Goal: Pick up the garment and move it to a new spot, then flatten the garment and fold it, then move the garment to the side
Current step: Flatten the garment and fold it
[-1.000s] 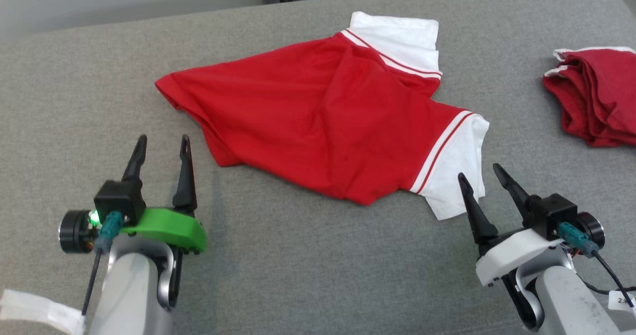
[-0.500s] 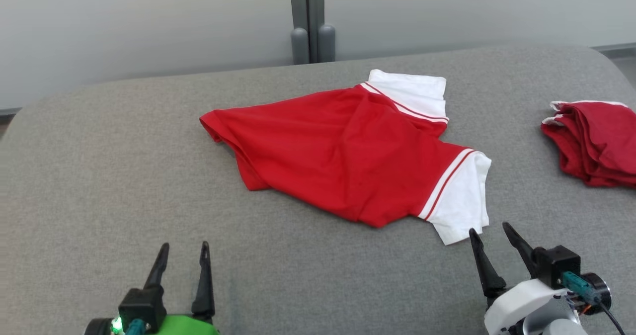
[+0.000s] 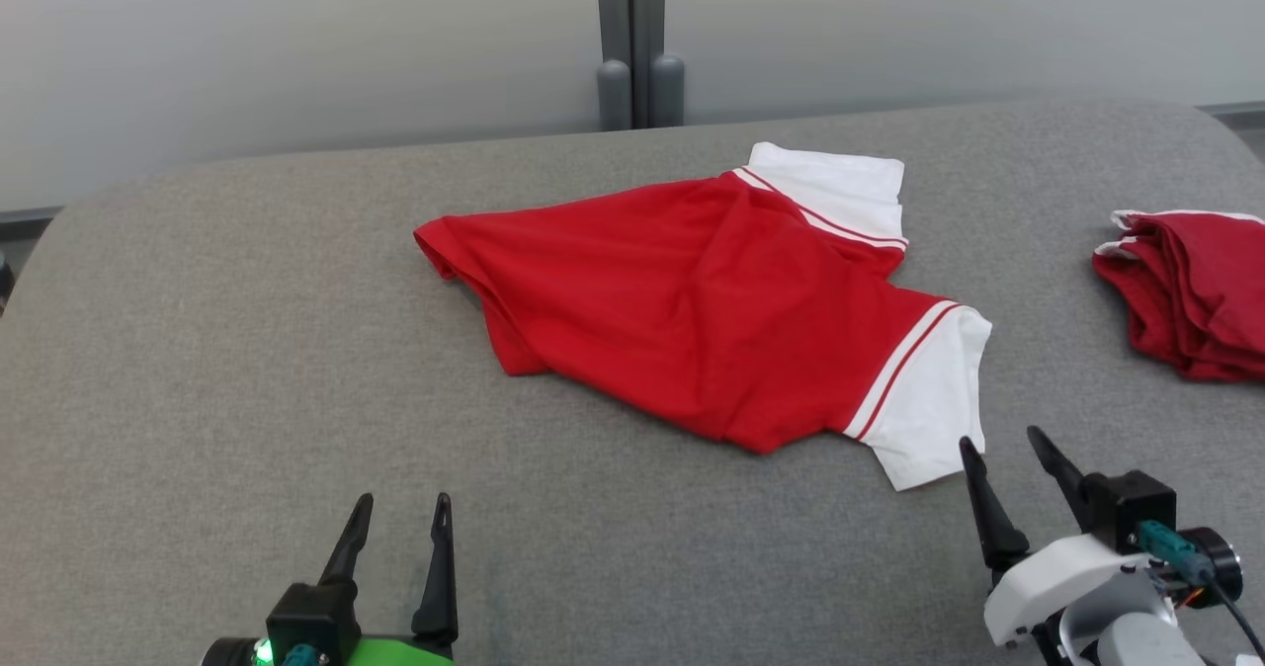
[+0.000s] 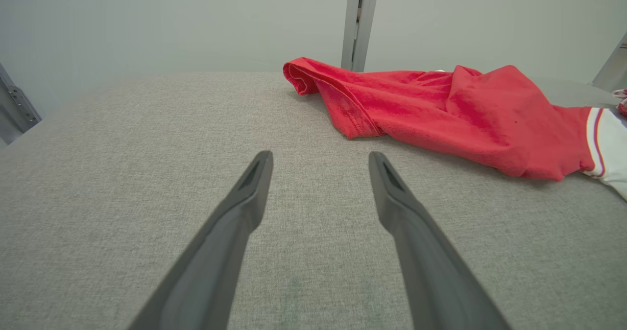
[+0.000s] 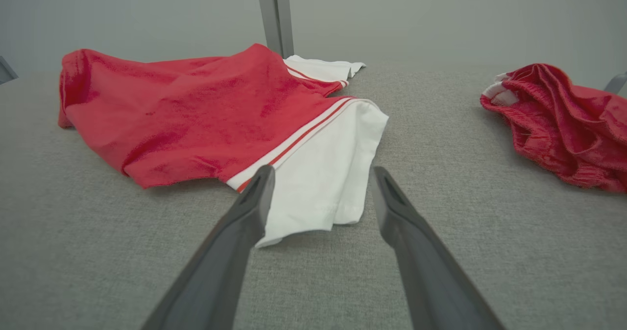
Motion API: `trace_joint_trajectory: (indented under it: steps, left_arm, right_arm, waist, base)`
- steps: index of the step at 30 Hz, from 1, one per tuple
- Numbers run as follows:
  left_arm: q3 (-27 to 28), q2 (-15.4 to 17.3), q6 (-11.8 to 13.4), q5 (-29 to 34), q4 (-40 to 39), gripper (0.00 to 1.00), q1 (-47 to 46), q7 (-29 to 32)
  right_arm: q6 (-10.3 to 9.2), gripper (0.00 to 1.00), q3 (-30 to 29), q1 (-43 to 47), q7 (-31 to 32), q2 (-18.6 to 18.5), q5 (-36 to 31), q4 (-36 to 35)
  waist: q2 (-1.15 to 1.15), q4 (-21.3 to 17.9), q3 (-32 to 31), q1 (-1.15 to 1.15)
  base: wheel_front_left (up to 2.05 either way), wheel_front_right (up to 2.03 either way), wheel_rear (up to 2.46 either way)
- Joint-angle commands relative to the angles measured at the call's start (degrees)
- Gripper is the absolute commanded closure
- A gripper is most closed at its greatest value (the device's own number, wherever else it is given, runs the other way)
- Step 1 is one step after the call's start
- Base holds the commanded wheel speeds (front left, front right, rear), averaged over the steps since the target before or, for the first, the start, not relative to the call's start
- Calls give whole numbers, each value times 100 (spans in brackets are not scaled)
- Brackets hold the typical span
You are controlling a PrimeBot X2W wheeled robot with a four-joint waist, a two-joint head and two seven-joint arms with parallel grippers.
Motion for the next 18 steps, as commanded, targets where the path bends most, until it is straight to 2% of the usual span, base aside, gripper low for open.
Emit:
trace_joint_trajectory:
  steps: [1,10,18]
  left_arm:
    - [-12,17,-23,-11,-8,0,-133,1]
    - [-189,18,-103,-1,42,0,-482,1]
    - [-292,18,-182,-22,55,0,-624,1]
  right_arm:
    - [-9,0,-64,-135,-25,-50,-77,55]
    - [-9,0,-582,-996,-24,2,-682,937]
    - [-9,0,-1038,-1196,-24,172,-1027,1431]
  waist:
    - [0,-2,141,0]
    - [0,99,629,0]
    - [0,229,825,0]
  base:
    - [0,0,0]
    - [0,0,0]
    - [0,0,0]
